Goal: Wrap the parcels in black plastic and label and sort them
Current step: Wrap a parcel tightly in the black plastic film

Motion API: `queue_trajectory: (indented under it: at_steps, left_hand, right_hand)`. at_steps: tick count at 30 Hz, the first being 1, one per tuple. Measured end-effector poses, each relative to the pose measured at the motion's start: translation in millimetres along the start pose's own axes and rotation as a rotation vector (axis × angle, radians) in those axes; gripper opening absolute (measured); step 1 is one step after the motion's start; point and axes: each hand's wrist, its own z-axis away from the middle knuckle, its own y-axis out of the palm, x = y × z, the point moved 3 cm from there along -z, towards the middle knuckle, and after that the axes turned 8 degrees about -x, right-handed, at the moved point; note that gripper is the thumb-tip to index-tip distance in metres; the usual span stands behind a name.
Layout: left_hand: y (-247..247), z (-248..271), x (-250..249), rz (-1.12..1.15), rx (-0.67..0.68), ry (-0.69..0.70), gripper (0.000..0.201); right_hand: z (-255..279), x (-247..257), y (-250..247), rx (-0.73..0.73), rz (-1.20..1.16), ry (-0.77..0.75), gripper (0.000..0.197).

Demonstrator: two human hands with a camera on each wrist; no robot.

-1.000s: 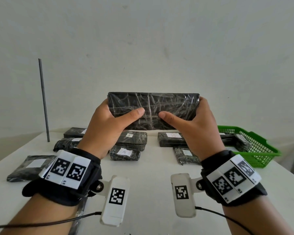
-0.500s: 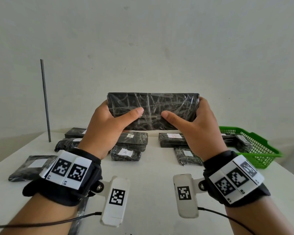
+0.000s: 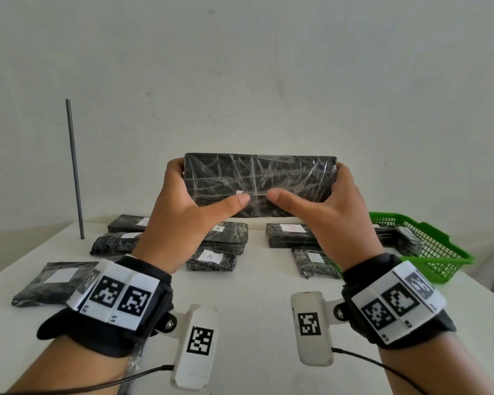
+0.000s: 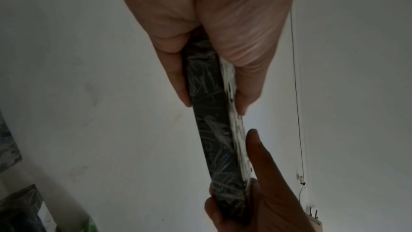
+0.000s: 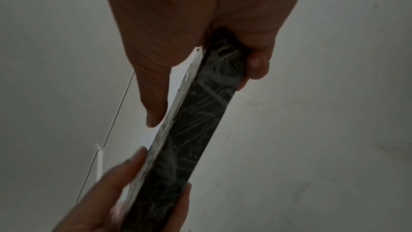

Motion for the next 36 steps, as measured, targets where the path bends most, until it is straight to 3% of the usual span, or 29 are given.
queue_trajectory:
  at_steps: [8, 12, 17, 21, 25, 30, 33, 36]
  left_hand:
    - [-2, -1, 2, 0.001, -0.008, -0.009, 0.084]
    - [-2, -3, 5, 0.023, 0.083, -0.043, 0.073]
    - [-1, -3, 6, 0.063, 0.098, -0.086, 0.053]
    - [0, -4, 7, 0.173, 0.081, -0.188, 0.039]
    - [-2, -5, 9, 0.258, 0.014, -0.260, 0.028]
    - [2, -3, 5, 0.291, 0.012, -0.418, 0.016]
    - [6, 3, 3, 0.315, 0.129, -0.555, 0.023]
    - [7, 6, 3, 0.304, 0.208, -0.511, 0.049]
  right_hand:
    - [0, 4, -1, 0.065, 0.071, -0.049, 0.097]
    - [-5, -7, -2, 0.089, 0.044, 0.001, 0.080]
    - [-7, -19, -2, 0.102, -0.004, -0.011, 0.051]
    - [-9, -26, -5, 0.100, -0.118, 0.047, 0.061]
    - [-7, -29, -4, 0.099, -0.184, 0.122, 0.038]
    - [-1, -29, -3, 0.018, -0.120, -0.012, 0.067]
    - [1, -23, -3, -0.031, -0.134, -0.059, 0.058]
    - [-3, -22, -5, -0.093, -0.108, -0.031, 0.049]
